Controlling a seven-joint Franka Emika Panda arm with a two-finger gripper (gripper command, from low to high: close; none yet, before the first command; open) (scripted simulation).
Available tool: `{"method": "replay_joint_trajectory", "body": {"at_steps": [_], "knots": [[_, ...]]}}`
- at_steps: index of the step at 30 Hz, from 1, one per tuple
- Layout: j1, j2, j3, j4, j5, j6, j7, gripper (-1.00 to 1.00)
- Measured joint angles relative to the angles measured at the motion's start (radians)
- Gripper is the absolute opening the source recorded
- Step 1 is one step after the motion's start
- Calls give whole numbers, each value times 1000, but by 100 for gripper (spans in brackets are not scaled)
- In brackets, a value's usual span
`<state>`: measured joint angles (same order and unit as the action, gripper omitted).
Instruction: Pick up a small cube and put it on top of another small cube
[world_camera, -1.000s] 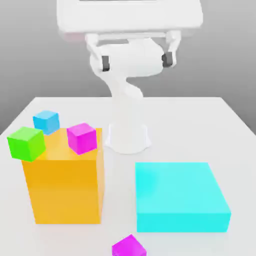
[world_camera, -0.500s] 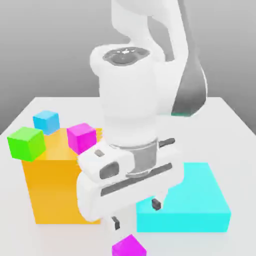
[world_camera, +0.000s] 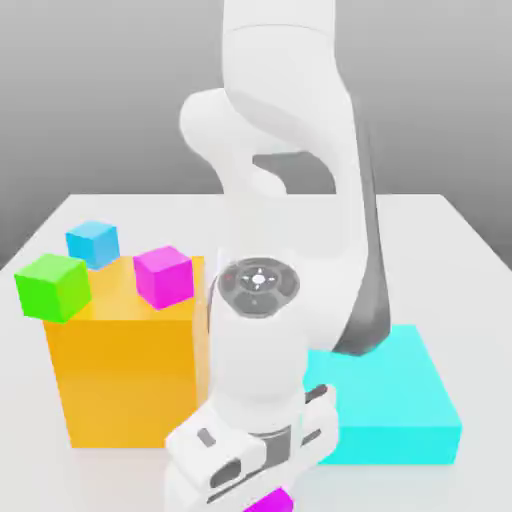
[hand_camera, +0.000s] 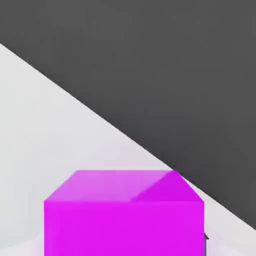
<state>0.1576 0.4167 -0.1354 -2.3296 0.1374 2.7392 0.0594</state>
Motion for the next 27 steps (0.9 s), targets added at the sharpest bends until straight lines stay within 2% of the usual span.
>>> {"method": "replay_joint_trajectory", "body": {"at_steps": [2,8,12,19,27], "knots": [[9,-69,-14,-14,-22,-55,17,-100],[-11,-268,-47,-60,31,-224,132,-100],[-52,-406,-66,-93,22,-332,258,-100],[-136,-660,-60,-153,-60,-514,527,-100],[-301,-951,6,-221,-176,-723,854,-100]]}}
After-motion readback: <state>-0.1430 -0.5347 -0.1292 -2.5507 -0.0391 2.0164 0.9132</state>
